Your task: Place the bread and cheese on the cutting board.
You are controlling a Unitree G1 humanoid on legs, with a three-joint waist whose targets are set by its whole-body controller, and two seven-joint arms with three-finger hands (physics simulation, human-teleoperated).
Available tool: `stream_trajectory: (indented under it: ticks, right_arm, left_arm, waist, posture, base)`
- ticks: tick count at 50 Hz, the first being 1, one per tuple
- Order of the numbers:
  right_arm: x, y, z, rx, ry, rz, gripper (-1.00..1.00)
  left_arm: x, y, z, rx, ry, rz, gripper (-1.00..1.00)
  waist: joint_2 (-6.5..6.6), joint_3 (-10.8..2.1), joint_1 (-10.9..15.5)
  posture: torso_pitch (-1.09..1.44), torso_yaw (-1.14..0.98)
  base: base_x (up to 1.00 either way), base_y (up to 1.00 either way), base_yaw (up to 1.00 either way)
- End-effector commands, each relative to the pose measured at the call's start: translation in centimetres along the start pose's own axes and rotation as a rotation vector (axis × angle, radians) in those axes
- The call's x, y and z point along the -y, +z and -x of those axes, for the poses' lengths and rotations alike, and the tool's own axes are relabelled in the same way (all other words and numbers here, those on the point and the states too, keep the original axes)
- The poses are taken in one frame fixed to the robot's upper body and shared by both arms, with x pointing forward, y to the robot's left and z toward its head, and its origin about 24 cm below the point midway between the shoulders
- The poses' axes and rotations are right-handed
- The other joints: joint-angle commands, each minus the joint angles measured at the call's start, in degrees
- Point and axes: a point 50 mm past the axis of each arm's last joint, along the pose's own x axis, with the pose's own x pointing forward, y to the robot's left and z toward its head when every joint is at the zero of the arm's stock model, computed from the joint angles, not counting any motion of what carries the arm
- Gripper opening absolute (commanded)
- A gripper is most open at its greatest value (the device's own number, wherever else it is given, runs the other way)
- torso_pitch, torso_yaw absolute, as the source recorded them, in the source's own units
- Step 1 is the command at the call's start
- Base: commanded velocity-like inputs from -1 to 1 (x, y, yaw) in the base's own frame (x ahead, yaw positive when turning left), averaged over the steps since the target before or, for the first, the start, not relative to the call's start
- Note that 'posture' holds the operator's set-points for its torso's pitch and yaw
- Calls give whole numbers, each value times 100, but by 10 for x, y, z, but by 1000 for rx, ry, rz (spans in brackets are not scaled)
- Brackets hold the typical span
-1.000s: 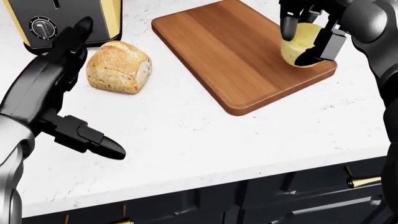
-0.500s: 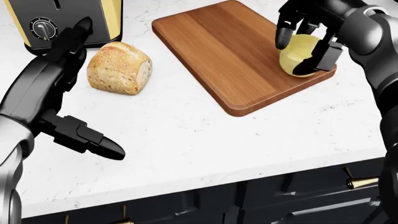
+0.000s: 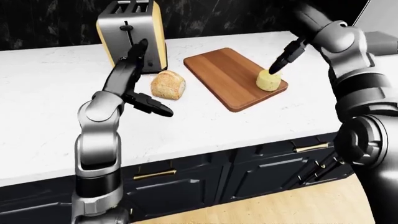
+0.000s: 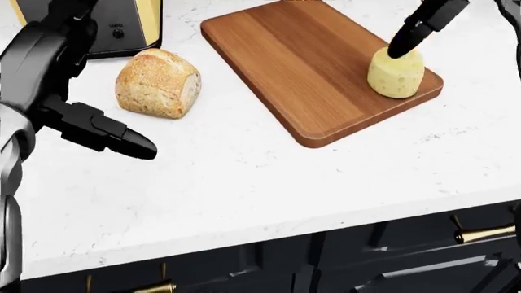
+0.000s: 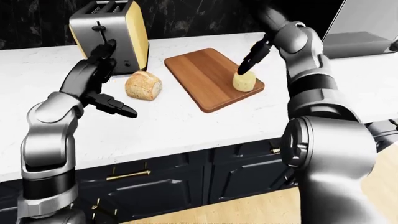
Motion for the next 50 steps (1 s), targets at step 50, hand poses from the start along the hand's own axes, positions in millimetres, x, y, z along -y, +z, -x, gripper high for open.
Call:
stream_trajectory:
  ticks: [50]
  right_arm:
    - [5, 66, 98, 380, -264, -502, 100]
  left_arm:
    - [-37, 74, -38, 85, -194, -818, 100]
  waist:
    - [-60, -183, 17]
  posture:
    - [0, 0]
  base:
    - [0, 0, 0]
